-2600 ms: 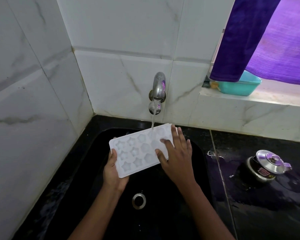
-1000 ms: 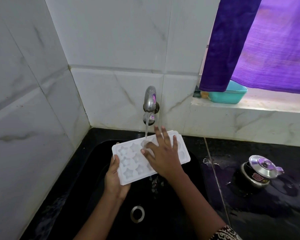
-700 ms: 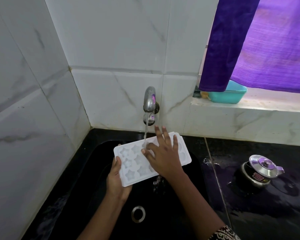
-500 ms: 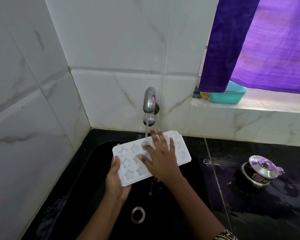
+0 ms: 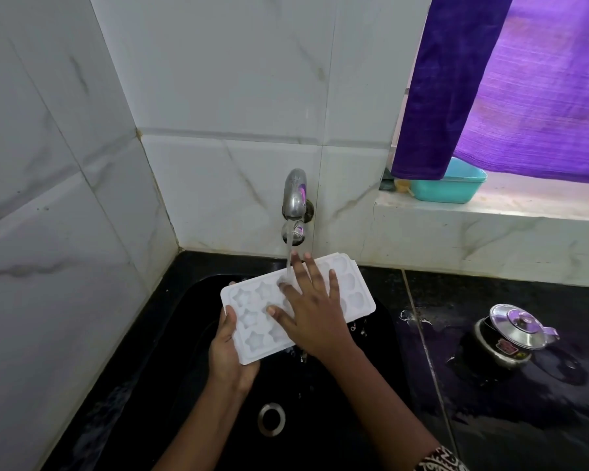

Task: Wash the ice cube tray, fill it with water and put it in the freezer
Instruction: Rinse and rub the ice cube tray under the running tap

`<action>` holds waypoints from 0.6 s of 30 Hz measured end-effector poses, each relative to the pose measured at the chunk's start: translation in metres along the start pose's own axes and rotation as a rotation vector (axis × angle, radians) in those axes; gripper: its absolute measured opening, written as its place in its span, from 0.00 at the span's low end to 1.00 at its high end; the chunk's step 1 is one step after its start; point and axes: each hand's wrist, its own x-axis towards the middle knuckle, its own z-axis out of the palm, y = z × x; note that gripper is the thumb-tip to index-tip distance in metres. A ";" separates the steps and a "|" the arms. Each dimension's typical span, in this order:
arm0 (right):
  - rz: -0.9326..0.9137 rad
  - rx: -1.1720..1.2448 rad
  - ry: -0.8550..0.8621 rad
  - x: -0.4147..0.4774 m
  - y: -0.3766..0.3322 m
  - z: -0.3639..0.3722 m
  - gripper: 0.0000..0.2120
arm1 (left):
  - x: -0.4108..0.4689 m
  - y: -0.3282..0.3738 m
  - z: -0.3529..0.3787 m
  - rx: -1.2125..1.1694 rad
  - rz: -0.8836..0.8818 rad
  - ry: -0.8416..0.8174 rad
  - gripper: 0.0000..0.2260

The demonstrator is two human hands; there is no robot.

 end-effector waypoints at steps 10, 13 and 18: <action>0.024 0.011 -0.016 -0.006 0.000 -0.001 0.23 | -0.002 0.001 0.000 -0.010 -0.003 -0.010 0.27; 0.086 0.042 0.008 -0.004 0.007 -0.007 0.20 | -0.005 -0.001 -0.001 -0.006 -0.007 -0.019 0.27; 0.043 0.007 -0.073 -0.010 0.001 -0.003 0.22 | -0.011 0.002 0.008 0.011 0.026 0.030 0.29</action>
